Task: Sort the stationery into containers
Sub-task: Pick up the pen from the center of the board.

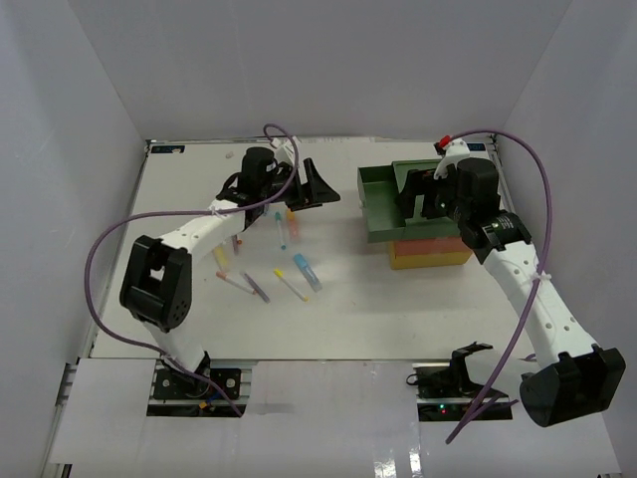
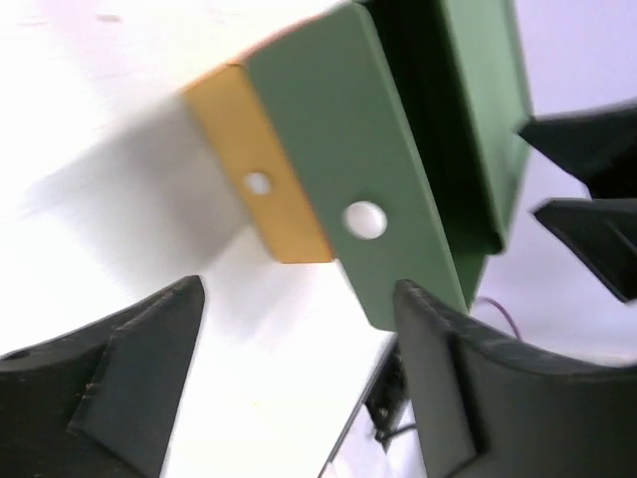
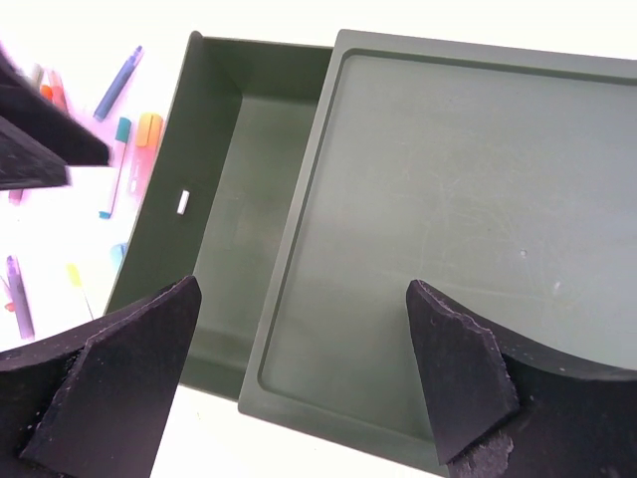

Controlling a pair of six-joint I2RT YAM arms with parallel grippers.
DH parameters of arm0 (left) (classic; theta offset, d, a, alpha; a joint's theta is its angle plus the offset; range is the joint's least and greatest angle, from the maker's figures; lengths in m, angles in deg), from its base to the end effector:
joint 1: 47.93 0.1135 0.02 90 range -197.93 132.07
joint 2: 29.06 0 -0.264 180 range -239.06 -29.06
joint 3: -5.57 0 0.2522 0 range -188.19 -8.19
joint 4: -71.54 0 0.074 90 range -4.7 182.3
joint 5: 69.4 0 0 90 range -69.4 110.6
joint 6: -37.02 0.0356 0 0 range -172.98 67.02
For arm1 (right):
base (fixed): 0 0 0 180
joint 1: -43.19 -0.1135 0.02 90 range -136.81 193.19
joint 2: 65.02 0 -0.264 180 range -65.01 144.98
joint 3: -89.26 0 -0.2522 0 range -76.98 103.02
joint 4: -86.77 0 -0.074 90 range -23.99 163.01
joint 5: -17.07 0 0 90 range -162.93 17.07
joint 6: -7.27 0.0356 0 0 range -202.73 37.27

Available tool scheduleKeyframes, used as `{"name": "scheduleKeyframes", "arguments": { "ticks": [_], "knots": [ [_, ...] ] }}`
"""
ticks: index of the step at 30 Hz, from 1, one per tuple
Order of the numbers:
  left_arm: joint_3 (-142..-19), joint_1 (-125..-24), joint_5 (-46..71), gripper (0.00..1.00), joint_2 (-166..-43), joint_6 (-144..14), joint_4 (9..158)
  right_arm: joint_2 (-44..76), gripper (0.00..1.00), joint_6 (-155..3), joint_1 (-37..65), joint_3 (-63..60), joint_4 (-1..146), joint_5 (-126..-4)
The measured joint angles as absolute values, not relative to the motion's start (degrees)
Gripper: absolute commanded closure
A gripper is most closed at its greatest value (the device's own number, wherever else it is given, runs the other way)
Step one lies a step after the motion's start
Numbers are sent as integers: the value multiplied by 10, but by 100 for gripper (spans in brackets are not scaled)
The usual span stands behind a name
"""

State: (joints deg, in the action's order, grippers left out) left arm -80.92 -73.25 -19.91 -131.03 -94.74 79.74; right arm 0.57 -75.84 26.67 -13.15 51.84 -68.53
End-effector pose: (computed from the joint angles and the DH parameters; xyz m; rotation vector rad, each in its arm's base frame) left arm 0.3610 -0.1964 0.2639 0.2027 2.1704 -1.4168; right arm 0.2470 0.0761 0.3637 -0.2170 1.9737 0.3416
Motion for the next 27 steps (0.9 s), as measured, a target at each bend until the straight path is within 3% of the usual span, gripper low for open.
{"name": "scheduleKeyframes", "arguments": {
  "ticks": [4,10,22,27],
  "knots": [
    [-793,-724,-63,2,-1222,-893,924,-14,10,-759,267,-135,518,-689],
    [-763,-715,134,2,-1127,-862,1066,-36,10,-759,267,-143,517,-689],
    [-626,-694,286,31,-1106,-953,1198,-82,10,-758,267,-187,520,-683],
    [-614,-694,310,35,-1121,-991,1201,-87,10,-758,267,-193,521,-682]
  ]
}}
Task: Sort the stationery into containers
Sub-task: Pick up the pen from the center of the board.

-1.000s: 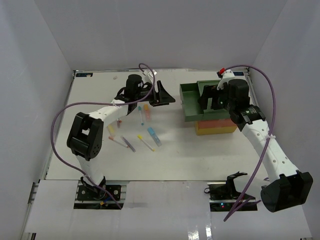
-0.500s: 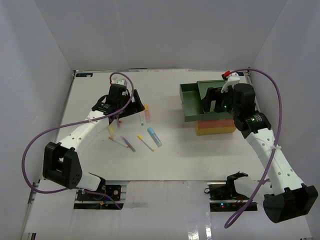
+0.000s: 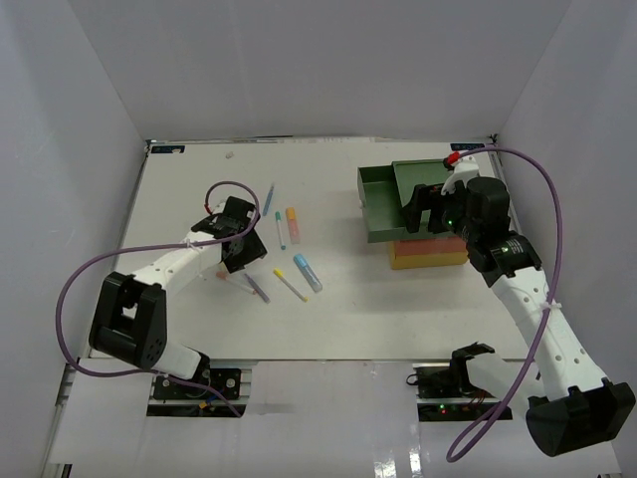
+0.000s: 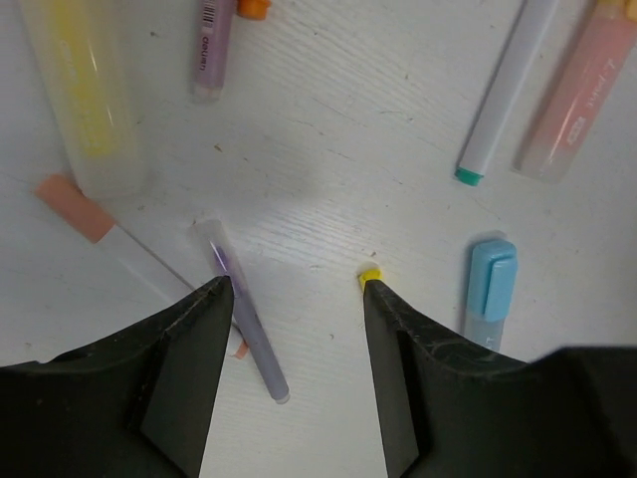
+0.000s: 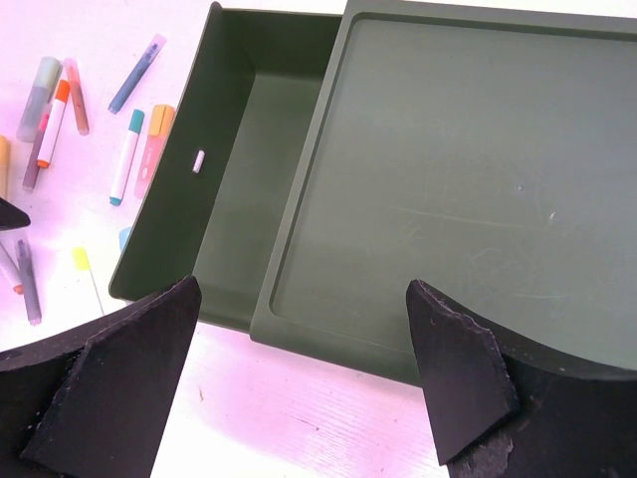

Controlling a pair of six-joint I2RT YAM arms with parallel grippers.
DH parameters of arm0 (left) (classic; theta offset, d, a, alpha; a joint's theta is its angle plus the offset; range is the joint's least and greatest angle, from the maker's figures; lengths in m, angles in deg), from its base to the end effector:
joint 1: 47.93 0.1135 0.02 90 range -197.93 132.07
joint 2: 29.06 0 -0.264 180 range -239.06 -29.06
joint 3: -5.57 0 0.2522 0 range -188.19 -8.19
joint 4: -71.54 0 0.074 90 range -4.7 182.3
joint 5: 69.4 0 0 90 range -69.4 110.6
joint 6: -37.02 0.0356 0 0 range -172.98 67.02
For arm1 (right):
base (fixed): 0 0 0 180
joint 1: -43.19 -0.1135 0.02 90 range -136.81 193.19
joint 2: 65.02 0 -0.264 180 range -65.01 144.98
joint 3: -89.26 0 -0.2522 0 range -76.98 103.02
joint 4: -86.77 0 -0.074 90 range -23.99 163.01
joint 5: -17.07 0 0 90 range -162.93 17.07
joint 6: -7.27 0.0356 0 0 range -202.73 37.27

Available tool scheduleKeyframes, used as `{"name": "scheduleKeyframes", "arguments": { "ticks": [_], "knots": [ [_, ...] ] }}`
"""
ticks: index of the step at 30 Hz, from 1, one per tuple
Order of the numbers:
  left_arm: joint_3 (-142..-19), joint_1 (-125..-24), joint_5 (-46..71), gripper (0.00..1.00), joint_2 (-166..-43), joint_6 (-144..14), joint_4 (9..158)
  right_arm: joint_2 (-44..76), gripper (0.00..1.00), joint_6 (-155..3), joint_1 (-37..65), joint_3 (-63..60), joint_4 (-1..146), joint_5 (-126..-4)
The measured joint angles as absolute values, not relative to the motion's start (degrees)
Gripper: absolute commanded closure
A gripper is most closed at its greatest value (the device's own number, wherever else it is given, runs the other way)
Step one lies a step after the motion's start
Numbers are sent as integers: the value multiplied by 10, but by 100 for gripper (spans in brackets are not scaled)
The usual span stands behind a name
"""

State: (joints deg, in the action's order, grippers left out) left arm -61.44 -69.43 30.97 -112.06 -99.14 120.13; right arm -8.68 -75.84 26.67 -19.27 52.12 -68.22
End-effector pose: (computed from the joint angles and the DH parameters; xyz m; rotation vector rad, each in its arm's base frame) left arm 0.2601 -0.0956 0.2076 -0.6238 2.5980 -0.1341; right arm 0.2104 0.0655 0.3625 -0.2174 1.9139 0.3535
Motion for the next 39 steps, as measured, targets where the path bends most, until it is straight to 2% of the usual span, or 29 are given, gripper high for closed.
{"name": "scheduleKeyframes", "arguments": {
  "ticks": [4,15,30,37,39],
  "knots": [
    [-608,-694,321,39,-1135,-1011,1202,-93,10,-758,267,-199,522,-682],
    [-589,-694,328,40,-1157,-1034,1202,-97,10,-758,267,-209,526,-682],
    [-591,-694,329,48,-1193,-1058,1205,-99,10,-758,267,-216,535,-682],
    [-603,-694,315,58,-1206,-1069,1209,-104,10,-758,267,-217,535,-682],
    [-609,-694,309,65,-1212,-1073,1208,-107,10,-758,267,-217,536,-682]
  ]
}}
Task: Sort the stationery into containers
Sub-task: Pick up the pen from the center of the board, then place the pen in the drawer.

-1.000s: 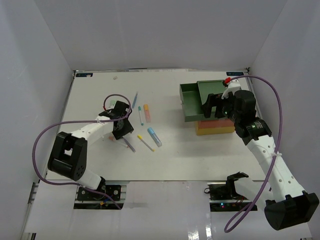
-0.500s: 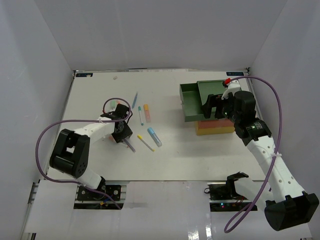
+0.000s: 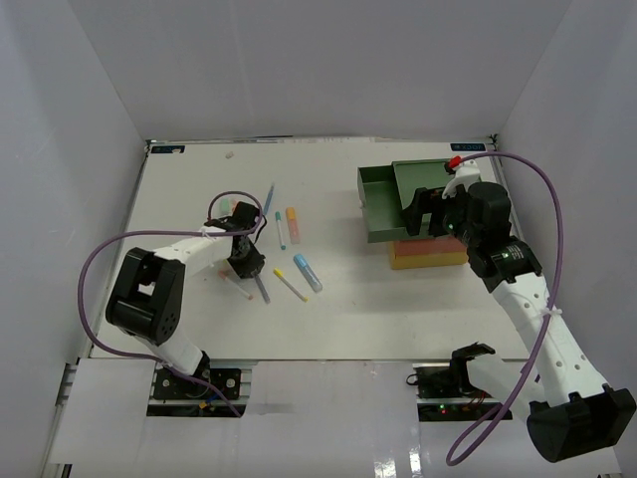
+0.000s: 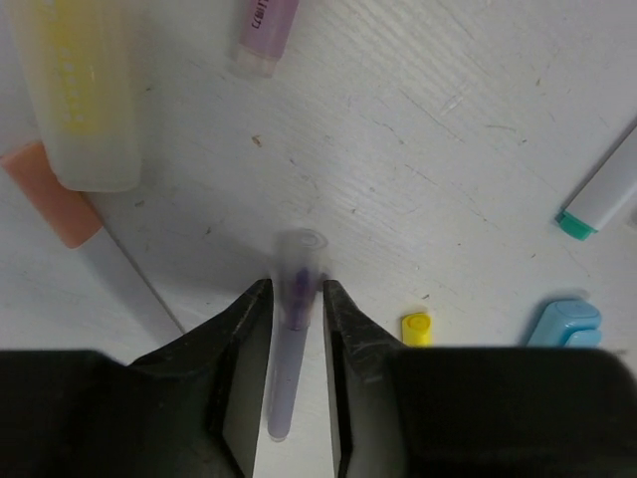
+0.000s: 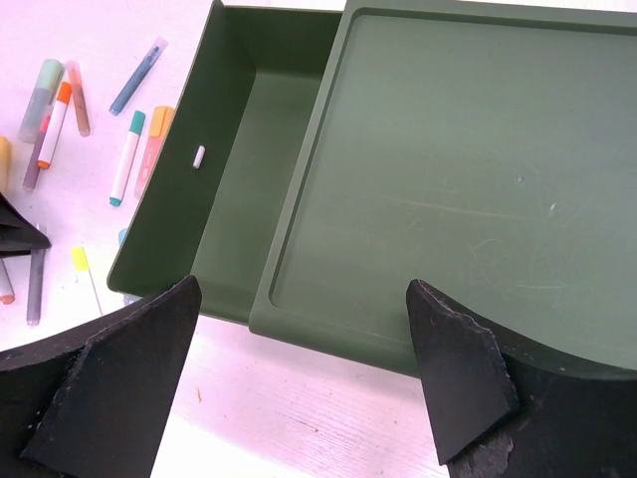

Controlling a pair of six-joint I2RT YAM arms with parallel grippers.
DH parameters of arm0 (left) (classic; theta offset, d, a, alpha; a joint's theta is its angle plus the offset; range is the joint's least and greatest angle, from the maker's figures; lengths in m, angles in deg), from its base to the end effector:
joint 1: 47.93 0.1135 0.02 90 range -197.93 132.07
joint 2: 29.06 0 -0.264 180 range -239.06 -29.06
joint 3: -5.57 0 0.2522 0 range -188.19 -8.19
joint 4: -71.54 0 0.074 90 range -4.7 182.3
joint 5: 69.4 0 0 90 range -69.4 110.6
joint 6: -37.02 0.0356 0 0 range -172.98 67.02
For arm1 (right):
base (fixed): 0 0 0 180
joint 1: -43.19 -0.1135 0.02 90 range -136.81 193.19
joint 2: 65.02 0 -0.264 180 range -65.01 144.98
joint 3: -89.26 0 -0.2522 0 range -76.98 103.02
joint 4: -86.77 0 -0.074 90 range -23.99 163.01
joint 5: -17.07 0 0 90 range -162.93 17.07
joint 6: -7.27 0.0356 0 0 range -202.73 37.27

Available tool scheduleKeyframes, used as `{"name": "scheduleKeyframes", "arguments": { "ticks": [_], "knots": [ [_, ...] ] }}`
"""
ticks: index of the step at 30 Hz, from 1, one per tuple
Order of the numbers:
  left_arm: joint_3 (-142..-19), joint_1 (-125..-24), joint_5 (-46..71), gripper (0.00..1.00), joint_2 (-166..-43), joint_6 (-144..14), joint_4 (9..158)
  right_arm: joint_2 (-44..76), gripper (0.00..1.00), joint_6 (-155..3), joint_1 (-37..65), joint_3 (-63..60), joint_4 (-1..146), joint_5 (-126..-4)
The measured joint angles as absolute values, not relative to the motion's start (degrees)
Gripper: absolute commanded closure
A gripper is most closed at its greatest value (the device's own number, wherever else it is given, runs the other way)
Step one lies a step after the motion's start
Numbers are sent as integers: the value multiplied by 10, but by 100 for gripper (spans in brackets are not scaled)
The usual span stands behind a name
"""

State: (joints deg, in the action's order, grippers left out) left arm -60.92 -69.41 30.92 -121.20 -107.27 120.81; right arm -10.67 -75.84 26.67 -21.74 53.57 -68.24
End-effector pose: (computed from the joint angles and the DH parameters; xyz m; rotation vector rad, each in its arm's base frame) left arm 0.2681 -0.0986 0.1629 -0.8300 2.6996 -0.0283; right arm 0.2043 0.0636 0.3570 -0.2162 1.8969 0.3550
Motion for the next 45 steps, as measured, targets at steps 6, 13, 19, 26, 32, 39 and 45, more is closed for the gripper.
{"name": "scheduleKeyframes", "arguments": {
  "ticks": [6,13,19,26,32,39,45],
  "knots": [
    [-622,-694,295,80,-1224,-1079,1206,-114,10,-758,267,-225,539,-683],
    [-627,-694,283,88,-1224,-1071,1211,-118,10,-759,267,-225,539,-685],
    [-675,-694,243,89,-1196,-1032,1207,-118,10,-759,267,-225,539,-685],
    [-836,-694,117,88,-1156,-993,1143,-134,10,-758,267,-225,539,-685],
    [-991,-717,21,87,-1204,-991,1075,-155,10,-758,267,-225,539,-685],
    [-1131,-777,-35,84,-1329,-990,1042,-192,10,-760,267,-224,537,-685],
    [-1167,-812,-54,82,-1406,-1003,1037,-234,10,-775,267,-224,538,-687]
  ]
}}
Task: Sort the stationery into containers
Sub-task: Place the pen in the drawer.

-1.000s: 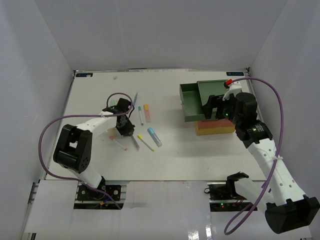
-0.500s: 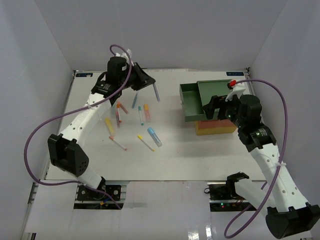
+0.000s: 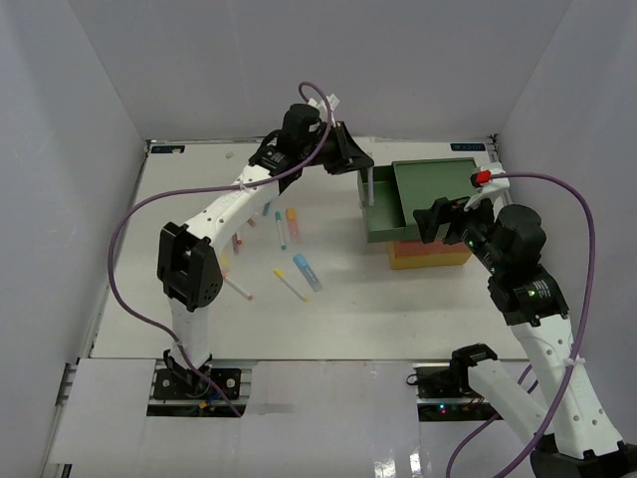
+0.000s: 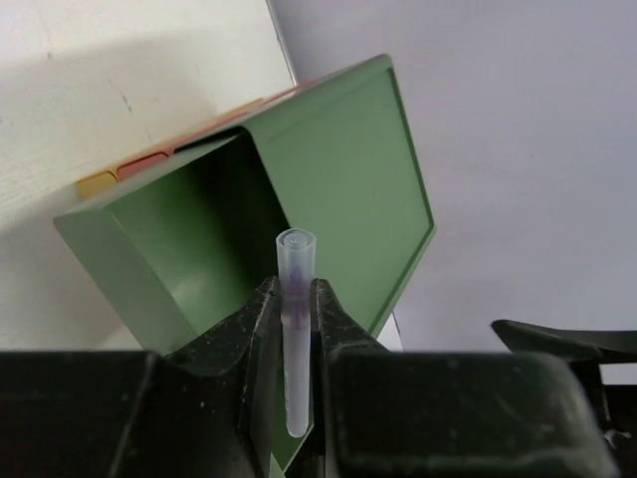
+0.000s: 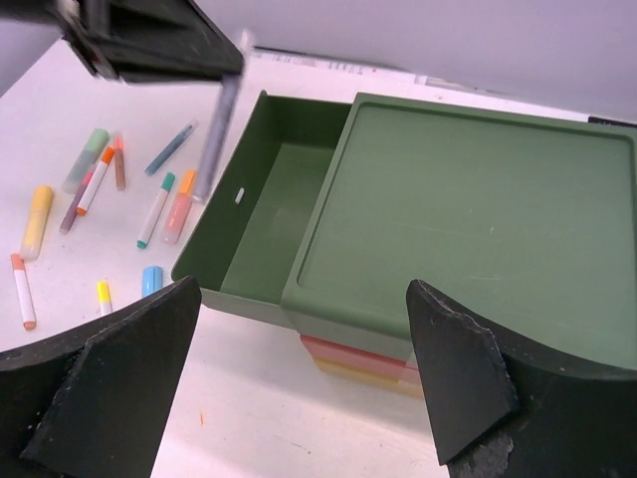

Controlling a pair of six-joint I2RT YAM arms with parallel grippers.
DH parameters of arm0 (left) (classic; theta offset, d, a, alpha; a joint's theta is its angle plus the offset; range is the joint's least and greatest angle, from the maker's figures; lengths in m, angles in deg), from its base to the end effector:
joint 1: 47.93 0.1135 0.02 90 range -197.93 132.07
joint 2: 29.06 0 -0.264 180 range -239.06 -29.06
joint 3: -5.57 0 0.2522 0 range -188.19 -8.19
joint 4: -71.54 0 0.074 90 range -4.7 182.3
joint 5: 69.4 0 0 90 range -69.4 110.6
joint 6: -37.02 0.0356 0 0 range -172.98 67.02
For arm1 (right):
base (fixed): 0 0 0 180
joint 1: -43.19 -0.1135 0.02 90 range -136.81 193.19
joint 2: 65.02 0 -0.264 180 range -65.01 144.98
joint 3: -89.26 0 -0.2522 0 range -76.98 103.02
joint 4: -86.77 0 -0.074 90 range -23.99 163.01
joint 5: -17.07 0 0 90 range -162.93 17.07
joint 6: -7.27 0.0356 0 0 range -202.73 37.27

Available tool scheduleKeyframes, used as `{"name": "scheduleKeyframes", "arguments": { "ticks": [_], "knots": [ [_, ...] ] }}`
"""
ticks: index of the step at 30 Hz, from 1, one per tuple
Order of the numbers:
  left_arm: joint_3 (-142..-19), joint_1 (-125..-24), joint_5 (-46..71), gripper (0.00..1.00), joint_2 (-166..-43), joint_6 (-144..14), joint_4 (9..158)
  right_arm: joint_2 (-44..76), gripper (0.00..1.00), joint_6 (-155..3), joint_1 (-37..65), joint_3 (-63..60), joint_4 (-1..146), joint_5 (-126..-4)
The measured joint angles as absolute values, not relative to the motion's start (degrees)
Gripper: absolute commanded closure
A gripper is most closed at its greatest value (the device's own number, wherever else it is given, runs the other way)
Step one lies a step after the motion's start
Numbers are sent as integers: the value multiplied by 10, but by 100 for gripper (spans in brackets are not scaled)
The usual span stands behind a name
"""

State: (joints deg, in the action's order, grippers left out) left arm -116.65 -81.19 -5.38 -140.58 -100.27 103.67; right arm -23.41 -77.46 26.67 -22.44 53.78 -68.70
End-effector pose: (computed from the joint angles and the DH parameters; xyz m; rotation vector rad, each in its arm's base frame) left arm 0.3789 -0.2671 0.3672 0.0726 2.1636 -1.3189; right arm 0.1496 0.0471 0.3901 -0.2215 1.6778 0.3477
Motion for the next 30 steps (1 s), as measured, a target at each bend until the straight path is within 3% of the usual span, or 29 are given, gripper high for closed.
{"name": "scheduleKeyframes", "arguments": {
  "ticks": [7,12,19,25,30],
  "knots": [
    [-1167,-831,-55,63,-1435,-1024,1034,-261,10,-788,267,-225,539,-693],
    [-1168,-837,-51,30,-1435,-1034,1026,-268,10,-794,267,-226,539,-697],
    [-1167,-837,-20,2,-1433,-1018,1030,-273,10,-804,267,-236,537,-702],
    [-1152,-832,80,2,-1381,-953,1102,-275,10,-808,267,-236,537,-703],
    [-1056,-802,212,4,-1270,-887,1166,-275,10,-811,267,-236,537,-702]
  ]
}}
